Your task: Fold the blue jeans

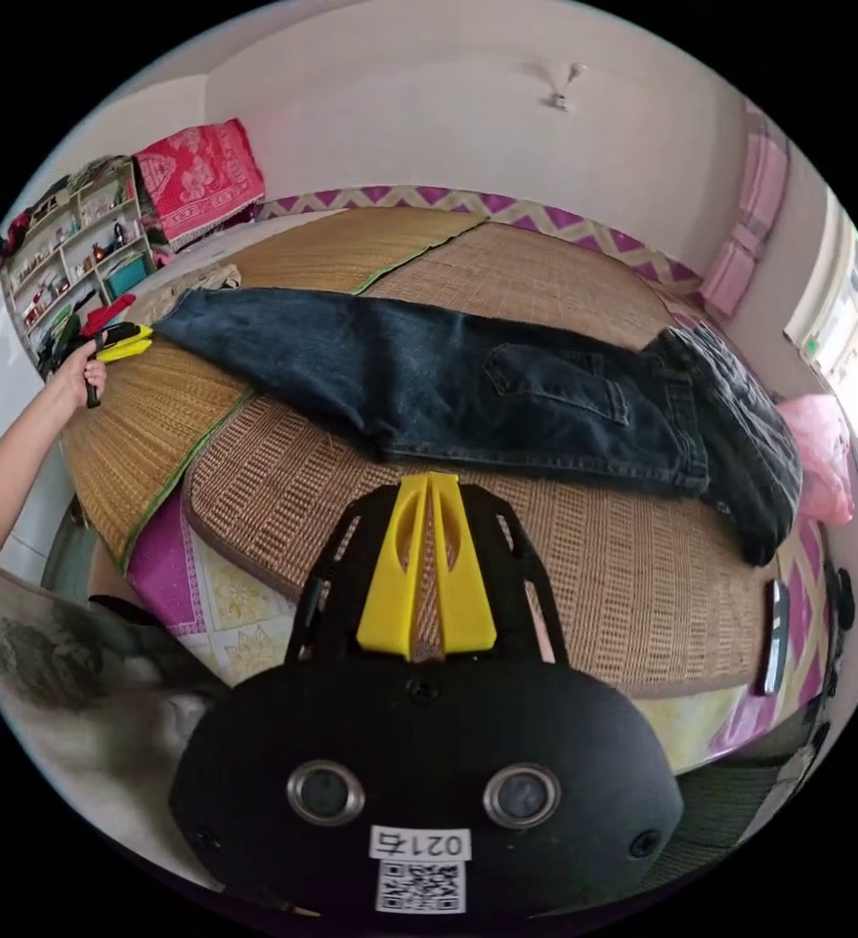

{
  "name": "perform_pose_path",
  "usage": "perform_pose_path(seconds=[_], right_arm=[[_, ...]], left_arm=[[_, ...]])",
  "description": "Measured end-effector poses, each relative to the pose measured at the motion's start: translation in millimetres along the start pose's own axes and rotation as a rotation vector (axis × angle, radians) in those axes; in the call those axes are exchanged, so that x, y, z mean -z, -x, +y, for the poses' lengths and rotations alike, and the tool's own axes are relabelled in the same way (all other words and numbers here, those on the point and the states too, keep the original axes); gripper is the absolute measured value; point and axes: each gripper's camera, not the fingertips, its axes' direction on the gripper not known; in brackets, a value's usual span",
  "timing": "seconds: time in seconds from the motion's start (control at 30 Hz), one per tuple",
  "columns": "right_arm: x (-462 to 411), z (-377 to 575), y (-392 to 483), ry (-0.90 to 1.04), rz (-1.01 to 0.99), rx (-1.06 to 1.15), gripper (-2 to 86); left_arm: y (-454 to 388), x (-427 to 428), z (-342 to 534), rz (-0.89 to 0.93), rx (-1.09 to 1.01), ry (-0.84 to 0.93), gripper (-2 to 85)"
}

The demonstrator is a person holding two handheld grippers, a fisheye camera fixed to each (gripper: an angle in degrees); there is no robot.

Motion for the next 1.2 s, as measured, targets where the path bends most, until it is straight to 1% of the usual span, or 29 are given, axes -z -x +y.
perform_pose_path(seconds=[0.1, 0.23, 0.33, 0.4, 0.47, 0.53, 0.6, 0.63, 0.7, 0.73, 0.8, 0.83, 0.9, 0.93, 1.0, 1.03, 1.1, 1.13, 1.2], right_arm=[[-3.0, 72.9, -31.2, -0.005, -0.015, -0.053, -0.6], [-12.4, 152.9, -54.9, -0.009, -0.038, -0.086, -0.6], [-24.0, 214.8, -67.3, -0.01, -0.042, -0.098, -0.5], [-35.9, 263.0, -74.7, -0.015, -0.055, -0.112, -0.5], [-47.8, 299.6, -79.5, -0.015, -0.065, -0.12, -0.5], [-61.7, 337.4, -85.7, -0.012, -0.07, -0.135, -0.5], [-81.3, 388.6, -96.3, -0.001, -0.071, -0.16, -0.5], [-85.7, 401.8, -99.7, 0.0, -0.076, -0.17, -0.5], [-99.9, 452.4, -110.6, 0.005, -0.136, -0.188, -0.6], [-102.8, 464.8, -112.6, 0.002, -0.15, -0.194, -0.6], [-114.6, 514.1, -116.5, -0.017, -0.206, -0.22, -0.5], [-117.7, 526.4, -116.3, -0.022, -0.225, -0.225, -0.6], [-128.5, 576.7, -110.7, -0.05, -0.291, -0.248, -0.5], [-131.0, 589.3, -108.1, -0.056, -0.304, -0.251, -0.5], [-138.3, 639.1, -94.3, -0.069, -0.332, -0.257, -0.5], [-139.3, 651.8, -90.6, -0.072, -0.338, -0.259, -0.5], [-140.5, 703.7, -75.8, -0.085, -0.362, -0.265, -0.5], [-140.3, 716.8, -72.5, -0.086, -0.369, -0.268, -0.5], [-137.6, 768.8, -60.0, -0.093, -0.389, -0.279, -0.5]], left_arm=[[9.1, 1.5, -20.4, -0.001, 0.098, -0.026, 13.2], [6.9, -3.8, -45.4, 0.026, 0.156, -0.048, 12.2], [-6.2, -8.2, -61.6, 0.007, 0.172, -0.061, 8.1], [-8.8, -8.7, -60.5, 0.029, 0.21, -0.091, 0.8], [-15.9, -1.8, -56.4, 0.114, 0.218, -0.122, -0.3], [-46.3, 11.4, -55.6, 0.12, 0.169, -0.141, -0.7], [-124.2, 35.4, -57.9, 0.092, 0.033, -0.168, -0.8], [-149.2, 41.5, -57.5, 0.092, -0.008, -0.177, -0.9], [-270.8, 60.1, -44.8, 0.072, -0.216, -0.219, -0.9], [-305.6, 61.4, -37.8, 0.061, -0.276, -0.225, -0.9], [-448.5, 50.1, 6.2, -0.012, -0.52, -0.242, -0.9], [-483.1, 42.6, 20.9, -0.027, -0.581, -0.242, -0.9], [-606.2, -5.7, 88.0, -0.081, -0.795, -0.22, -0.9], [-632.6, -22.2, 106.0, -0.089, -0.839, -0.205, -0.9], [-713.3, -101.1, 175.7, -0.101, -0.962, -0.116, -0.9], [-727.5, -124.2, 192.2, -0.102, -0.977, -0.085, -0.9], [-762.4, -225.3, 255.8, -0.124, -1.022, 0.056, -0.9], [-765.8, -252.1, 271.1, -0.143, -1.031, 0.092, -0.9], [-759.6, -350.0, 322.3, -0.248, -1.035, 0.242, -0.9]])
